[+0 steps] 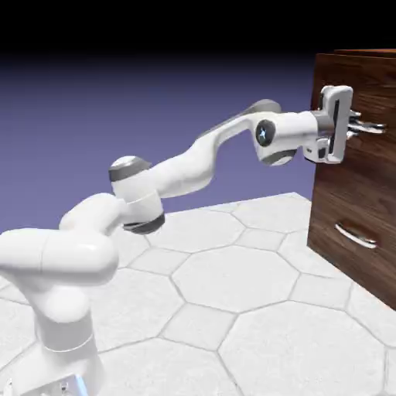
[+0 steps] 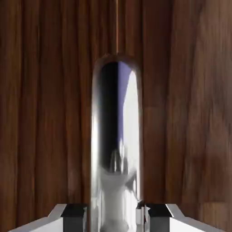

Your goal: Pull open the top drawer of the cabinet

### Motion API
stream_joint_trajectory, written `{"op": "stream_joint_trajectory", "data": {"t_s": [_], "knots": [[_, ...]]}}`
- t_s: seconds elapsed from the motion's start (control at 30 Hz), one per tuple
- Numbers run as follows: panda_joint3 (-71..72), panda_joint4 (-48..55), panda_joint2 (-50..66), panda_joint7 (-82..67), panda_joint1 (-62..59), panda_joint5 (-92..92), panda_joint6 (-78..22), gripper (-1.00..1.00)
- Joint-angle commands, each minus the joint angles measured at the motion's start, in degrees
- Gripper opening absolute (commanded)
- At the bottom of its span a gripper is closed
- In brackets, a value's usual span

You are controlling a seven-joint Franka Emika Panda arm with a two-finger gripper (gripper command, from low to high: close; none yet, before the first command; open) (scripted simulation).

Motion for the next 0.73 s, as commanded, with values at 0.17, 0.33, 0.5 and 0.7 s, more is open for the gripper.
{"op": "stream_joint_trajectory", "data": {"t_s": [0.17, 0.33, 0.5, 0.7], "knots": [[-0.39, -12.46, -1.33, -2.32, 8.22, 0.0, -4.17, -1.0], [-0.95, -22.84, -2.46, -3.86, 15.52, -0.76, -7.27, -1.0], [-2.14, -32.67, -4.85, -3.83, 22.32, -2.07, -10.42, -1.0], [-3.24, -39.98, -7.08, -3.21, 27.76, -3.95, -12.43, 1.0]]}}
